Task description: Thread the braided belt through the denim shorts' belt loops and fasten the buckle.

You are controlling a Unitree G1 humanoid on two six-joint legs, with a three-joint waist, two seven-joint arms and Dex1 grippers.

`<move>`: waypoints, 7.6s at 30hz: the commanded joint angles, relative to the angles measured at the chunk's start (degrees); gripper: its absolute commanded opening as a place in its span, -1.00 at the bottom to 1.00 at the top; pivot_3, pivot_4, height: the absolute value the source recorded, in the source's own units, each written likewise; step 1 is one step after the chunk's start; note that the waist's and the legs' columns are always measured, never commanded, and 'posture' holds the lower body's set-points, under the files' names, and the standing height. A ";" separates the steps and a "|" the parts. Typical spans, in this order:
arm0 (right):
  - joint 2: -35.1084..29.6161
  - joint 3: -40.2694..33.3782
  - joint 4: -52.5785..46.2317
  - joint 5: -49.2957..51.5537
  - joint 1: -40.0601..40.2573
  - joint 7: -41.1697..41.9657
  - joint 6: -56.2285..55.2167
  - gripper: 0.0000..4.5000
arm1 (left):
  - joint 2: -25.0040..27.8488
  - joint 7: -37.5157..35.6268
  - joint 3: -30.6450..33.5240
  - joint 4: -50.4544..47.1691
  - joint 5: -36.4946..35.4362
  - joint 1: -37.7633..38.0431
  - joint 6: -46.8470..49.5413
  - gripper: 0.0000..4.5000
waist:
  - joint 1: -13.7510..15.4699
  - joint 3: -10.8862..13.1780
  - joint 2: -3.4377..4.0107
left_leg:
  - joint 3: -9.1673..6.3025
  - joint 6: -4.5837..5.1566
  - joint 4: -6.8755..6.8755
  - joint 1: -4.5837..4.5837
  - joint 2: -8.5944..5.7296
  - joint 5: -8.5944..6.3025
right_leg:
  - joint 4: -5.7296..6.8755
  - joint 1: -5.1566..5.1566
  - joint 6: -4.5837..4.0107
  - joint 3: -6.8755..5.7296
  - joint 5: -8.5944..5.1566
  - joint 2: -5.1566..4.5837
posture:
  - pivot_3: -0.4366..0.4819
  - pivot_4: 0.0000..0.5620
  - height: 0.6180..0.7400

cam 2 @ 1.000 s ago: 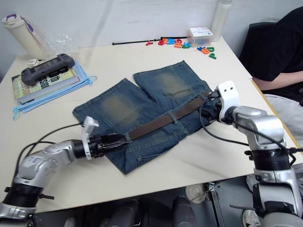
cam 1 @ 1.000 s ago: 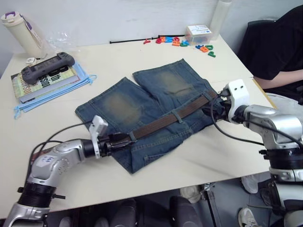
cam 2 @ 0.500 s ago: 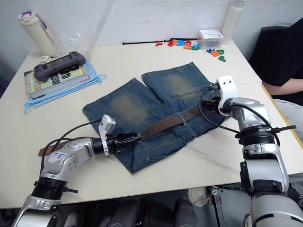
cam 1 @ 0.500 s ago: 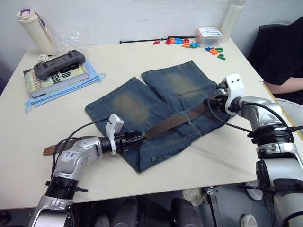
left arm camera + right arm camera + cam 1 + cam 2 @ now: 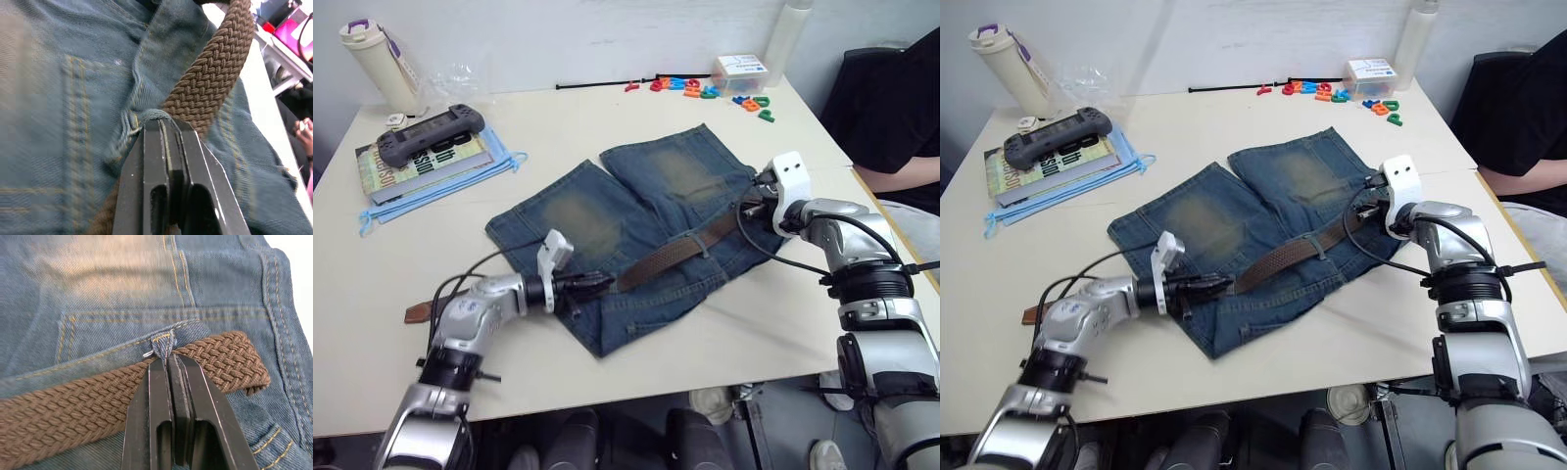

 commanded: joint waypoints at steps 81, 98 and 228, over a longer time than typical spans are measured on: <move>-7.61 -12.80 -56.20 16.61 26.77 -7.15 20.33 1.00 | 19.28 17.59 16.19 -26.49 -26.69 21.11 -9.04 0.54 | 0.06 -0.15 0.29 | 1.13 0.35 0.66 0.36 1.16 -1.25 | -0.03 0.12 -0.44 -1.44 0.22 -0.07 | -0.05 -0.47 0.58; -10.01 2.54 -54.65 12.28 29.92 1.62 14.45 1.00 | 10.96 2.85 -0.94 -16.90 -2.04 8.68 -9.71 0.54 | -0.09 -0.13 0.24 | 1.23 0.34 0.70 0.25 0.88 -1.25 | -0.09 -0.03 -0.44 -1.45 0.22 0.01 | -0.05 -0.47 0.58; 31.93 -14.26 -55.19 63.95 26.59 -40.97 38.68 1.00 | 17.48 35.73 -5.62 -29.73 36.04 28.76 -49.05 -0.95 | 0.86 0.61 0.44 | 0.99 -0.33 -0.32 0.11 1.32 -0.94 | -0.74 0.08 -1.11 -3.41 0.21 -0.05 | -0.05 -0.47 0.58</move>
